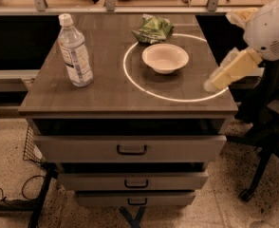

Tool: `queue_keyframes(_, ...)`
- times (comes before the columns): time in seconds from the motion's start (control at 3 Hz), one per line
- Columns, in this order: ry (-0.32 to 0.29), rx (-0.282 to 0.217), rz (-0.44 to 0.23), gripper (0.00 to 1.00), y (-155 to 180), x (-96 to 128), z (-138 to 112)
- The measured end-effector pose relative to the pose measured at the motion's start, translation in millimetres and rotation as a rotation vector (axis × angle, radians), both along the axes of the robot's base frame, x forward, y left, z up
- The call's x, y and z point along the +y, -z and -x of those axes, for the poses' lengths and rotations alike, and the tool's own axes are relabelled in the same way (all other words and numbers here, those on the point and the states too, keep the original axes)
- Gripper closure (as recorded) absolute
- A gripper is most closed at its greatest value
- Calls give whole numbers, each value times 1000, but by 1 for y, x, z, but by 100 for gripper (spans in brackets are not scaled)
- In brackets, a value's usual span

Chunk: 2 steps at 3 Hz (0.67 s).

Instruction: Pick blue plastic bottle

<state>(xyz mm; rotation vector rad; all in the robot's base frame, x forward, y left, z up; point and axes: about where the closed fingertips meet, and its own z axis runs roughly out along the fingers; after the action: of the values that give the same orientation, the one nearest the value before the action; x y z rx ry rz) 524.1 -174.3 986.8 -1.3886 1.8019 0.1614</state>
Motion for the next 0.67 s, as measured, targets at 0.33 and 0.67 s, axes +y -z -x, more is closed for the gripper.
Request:
queue_keyframes(0.33, -50, -99, -248, 0, -3, 26, -45)
queue_keyframes(0.67, -124, -112, -509, 0, -14, 60, -67)
